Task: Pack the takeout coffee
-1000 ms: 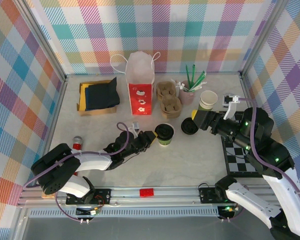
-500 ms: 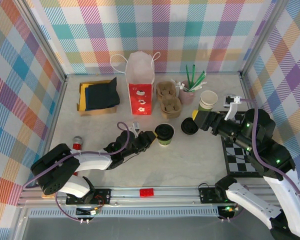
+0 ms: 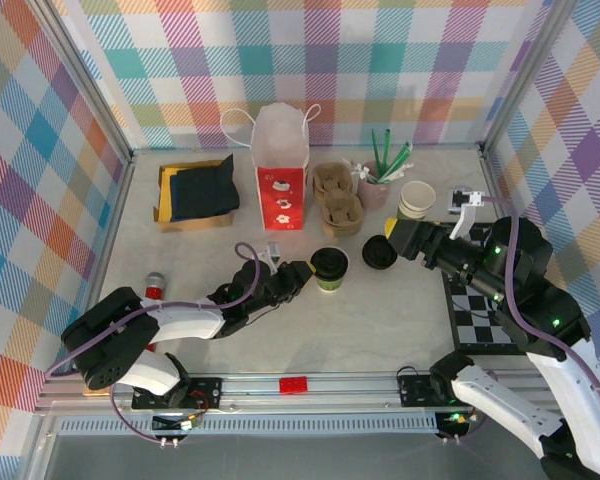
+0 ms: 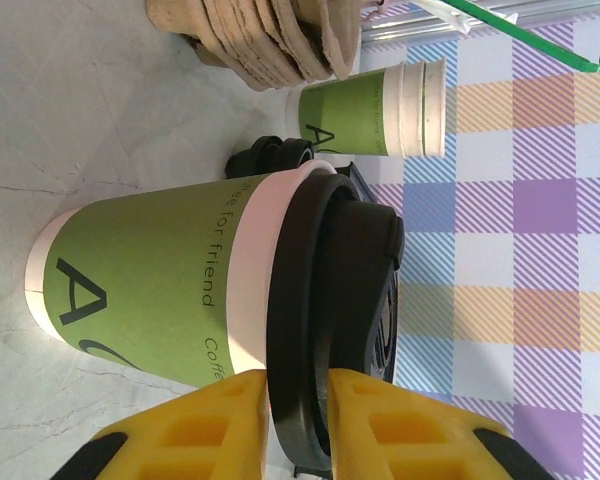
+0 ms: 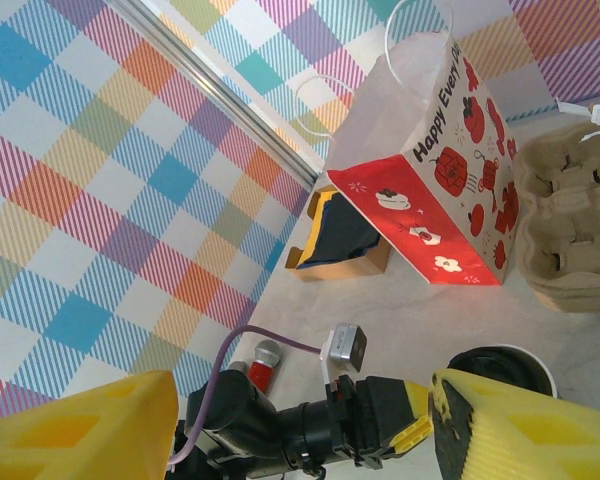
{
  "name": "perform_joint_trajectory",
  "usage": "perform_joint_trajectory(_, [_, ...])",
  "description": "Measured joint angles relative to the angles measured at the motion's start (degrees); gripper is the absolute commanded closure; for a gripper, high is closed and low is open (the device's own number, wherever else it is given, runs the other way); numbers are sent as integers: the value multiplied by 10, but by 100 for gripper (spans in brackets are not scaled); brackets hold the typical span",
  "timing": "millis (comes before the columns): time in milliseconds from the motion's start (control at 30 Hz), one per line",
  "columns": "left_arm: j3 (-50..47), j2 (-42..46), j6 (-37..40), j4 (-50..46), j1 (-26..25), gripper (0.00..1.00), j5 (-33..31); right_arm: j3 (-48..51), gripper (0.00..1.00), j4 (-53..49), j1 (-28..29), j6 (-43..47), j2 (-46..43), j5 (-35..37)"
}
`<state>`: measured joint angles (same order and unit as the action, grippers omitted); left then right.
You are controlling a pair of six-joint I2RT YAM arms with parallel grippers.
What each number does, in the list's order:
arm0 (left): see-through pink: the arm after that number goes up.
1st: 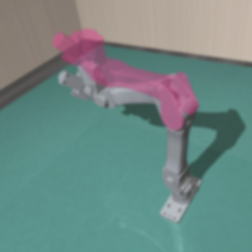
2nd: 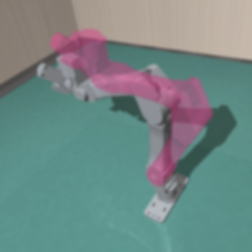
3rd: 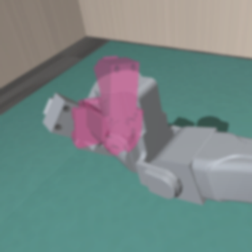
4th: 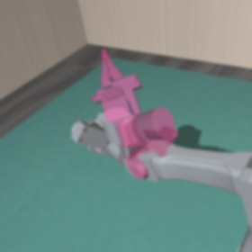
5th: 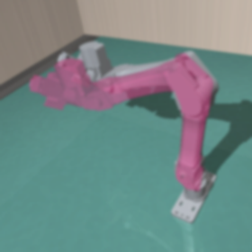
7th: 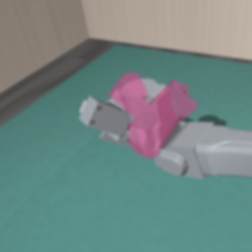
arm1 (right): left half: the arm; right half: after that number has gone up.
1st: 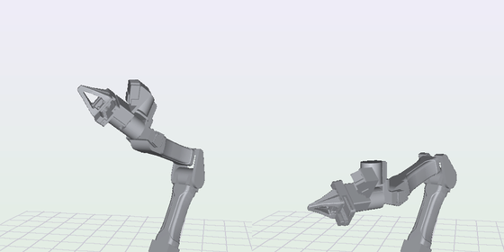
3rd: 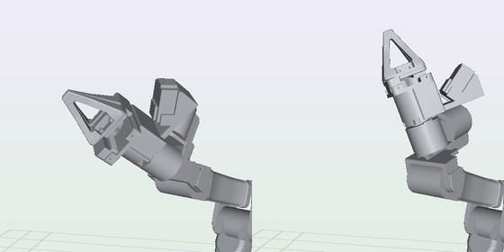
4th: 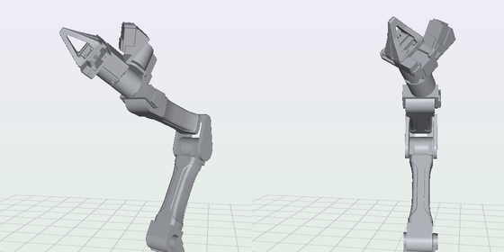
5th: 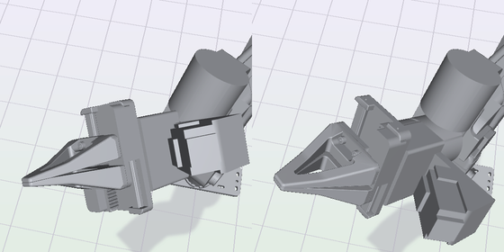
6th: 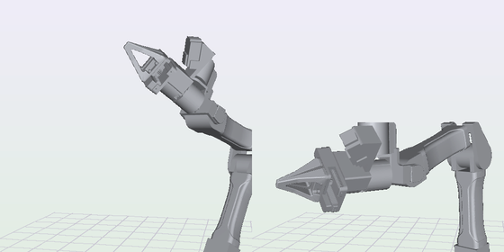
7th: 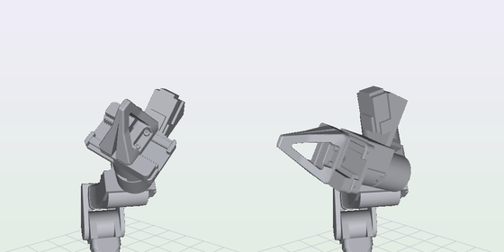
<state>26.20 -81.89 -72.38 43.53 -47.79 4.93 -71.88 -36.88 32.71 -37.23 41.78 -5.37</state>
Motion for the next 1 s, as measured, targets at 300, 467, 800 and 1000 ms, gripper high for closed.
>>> perform_joint_trajectory(300, [11,-4,0,0,0,77,0,0,33,0,0,0,0,0])
perform_joint_trajectory(467, [14,-15,0,0,0,77,1,4,33,4,0,0,0,0])
perform_joint_trajectory(800, [14,-17,0,1,0,76,1,10,33,8,0,0,0,0])
perform_joint_trajectory(1000, [14,-17,4,-1,0,72,1,10,33,9,0,0,-5,0])
